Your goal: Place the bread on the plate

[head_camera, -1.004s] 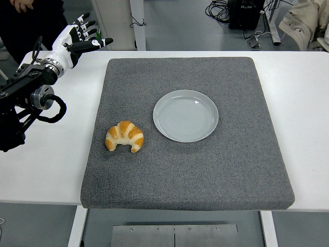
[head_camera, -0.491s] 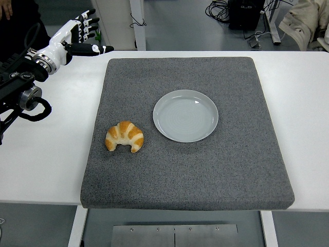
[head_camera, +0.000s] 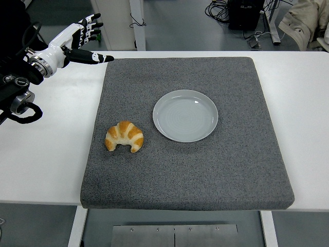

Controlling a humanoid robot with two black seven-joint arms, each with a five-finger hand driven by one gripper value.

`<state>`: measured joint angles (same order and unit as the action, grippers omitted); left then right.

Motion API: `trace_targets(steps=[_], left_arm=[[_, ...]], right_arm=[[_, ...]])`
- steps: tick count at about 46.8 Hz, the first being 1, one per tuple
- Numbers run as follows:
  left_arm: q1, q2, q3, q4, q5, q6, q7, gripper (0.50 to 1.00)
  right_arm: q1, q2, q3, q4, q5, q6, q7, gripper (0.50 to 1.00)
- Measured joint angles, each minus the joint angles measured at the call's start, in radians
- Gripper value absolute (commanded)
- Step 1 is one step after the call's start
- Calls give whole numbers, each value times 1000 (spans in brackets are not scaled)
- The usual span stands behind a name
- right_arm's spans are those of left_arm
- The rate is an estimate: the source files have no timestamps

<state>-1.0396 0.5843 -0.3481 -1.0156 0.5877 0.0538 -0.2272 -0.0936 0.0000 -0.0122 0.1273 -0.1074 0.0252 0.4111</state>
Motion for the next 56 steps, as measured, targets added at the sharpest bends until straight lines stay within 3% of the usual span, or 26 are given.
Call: trace_targets(steps=[9,17,27,40,49,56], left_arm=[[2,58,1,-88,0,-2,0,972],[-8,62,7,-99,0,-14,0,972],[-24,63,49,-111,47,-123,8,969],[-24,101,59,-203,198,-227,161,966],[-29,182,75,-302,269,-236,184,966],[-31,202,76,-333,333,-251,208,965]], right_arm=[[0,0,0,0,0,0,0,1000],[0,0,0,0,0,0,0,1000],[0,0,0,0,0,0,0,1000],[0,0,0,0,0,-1,0,1000],[0,0,0,0,0,-1,0,1000],[0,0,0,0,0,0,0,1000]])
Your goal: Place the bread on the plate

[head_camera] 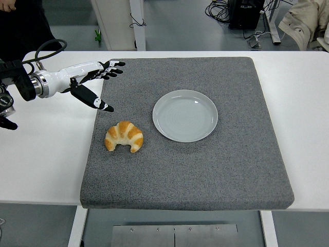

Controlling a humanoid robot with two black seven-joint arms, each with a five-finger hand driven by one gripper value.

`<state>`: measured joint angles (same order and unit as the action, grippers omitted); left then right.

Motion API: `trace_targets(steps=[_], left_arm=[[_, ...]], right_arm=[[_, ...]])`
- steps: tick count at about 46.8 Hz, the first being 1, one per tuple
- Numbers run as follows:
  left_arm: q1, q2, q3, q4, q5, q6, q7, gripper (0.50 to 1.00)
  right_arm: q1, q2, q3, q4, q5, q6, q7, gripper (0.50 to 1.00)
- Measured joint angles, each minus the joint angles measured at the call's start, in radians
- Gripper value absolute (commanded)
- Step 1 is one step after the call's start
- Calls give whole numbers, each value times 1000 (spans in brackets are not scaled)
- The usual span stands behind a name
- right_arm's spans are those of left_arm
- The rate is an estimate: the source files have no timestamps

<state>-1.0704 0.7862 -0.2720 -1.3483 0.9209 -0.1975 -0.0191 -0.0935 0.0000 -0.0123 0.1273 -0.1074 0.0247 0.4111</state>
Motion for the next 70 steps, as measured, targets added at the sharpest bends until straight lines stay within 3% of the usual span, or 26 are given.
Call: trace_targets(steps=[32,42,50,64,70], left_arm=[[15,9,84,-86,151,1,1,940],[15,7,105,-108,181,43,2,940],[15,2,153,-109,222,118,2,939],[15,-1,202,-121,230,150,2,940],[15,-9,208,-123,231,157,2,918]], right_arm=[[0,0,0,0,0,0,0,1000],[0,0,0,0,0,0,0,1000],[0,0,0,0,0,0,0,1000],[0,0,0,0,0,0,0,1000],[0,0,0,0,0,0,0,1000]])
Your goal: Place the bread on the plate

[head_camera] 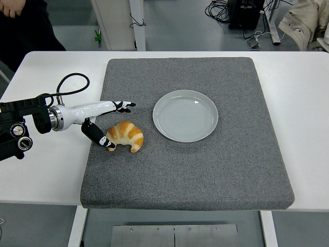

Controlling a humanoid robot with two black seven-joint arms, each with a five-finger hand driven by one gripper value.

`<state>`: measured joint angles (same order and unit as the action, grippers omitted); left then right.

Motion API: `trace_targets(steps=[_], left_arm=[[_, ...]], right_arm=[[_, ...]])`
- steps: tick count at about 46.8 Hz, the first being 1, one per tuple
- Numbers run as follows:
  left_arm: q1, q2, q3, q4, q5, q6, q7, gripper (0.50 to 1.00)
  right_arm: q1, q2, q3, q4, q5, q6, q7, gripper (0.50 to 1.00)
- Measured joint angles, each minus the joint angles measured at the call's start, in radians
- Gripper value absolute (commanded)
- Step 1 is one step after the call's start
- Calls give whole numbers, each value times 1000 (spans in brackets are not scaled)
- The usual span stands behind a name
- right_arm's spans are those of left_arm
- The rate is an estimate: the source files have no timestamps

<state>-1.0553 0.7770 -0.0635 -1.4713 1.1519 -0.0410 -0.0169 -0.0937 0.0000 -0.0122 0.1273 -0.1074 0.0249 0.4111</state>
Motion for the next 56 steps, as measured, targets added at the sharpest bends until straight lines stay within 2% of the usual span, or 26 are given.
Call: trace_targets(steps=[17,25,35,40,51,56], left_arm=[[4,-29,13,3,30,14,0,910],[23,-43,16,5,61,52,0,908],[37,-45,16,5,78,84,0,871],[37,-45,21,8,78,90,0,828],[43,-46,24,13,124,94,-5,793],[50,-51,24,13,135,115,-10,768]], right_arm=[[0,0,0,0,0,0,0,1000],[0,0,0,0,0,0,0,1000],[0,0,0,0,0,0,0,1000],[0,0,0,0,0,0,0,1000],[0,0,0,0,0,0,0,1000],[0,0,0,0,0,0,0,1000]])
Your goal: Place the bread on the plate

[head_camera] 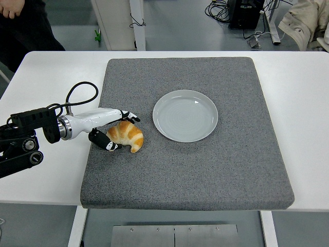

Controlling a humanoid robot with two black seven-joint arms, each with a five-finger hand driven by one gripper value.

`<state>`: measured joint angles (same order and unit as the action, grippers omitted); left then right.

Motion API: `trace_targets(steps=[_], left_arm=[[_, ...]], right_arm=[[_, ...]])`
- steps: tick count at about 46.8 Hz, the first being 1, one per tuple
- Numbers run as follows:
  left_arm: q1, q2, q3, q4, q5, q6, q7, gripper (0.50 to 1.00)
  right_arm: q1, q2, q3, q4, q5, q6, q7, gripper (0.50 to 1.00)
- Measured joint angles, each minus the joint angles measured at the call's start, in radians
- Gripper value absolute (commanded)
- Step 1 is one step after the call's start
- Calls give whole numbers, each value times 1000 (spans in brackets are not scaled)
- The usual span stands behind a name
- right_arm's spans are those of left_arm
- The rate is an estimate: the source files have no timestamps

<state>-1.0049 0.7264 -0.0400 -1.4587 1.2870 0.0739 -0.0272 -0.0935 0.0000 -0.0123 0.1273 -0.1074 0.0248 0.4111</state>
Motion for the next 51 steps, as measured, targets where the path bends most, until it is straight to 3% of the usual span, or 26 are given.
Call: trace_targets(steps=[10,22,41,51], left_arm=[[0,1,11,4,3,15,-5,618],[-10,11,1,9,-2,15,-6,516],[-51,44,-134,33,-18,-11,-11,516],[-57,45,-282,42,-27,-153,-16,519]], right_arm=[[0,0,0,0,0,0,0,1000],[0,0,0,0,0,0,0,1000],[0,0,0,0,0,0,0,1000],[0,0,0,0,0,0,0,1000]])
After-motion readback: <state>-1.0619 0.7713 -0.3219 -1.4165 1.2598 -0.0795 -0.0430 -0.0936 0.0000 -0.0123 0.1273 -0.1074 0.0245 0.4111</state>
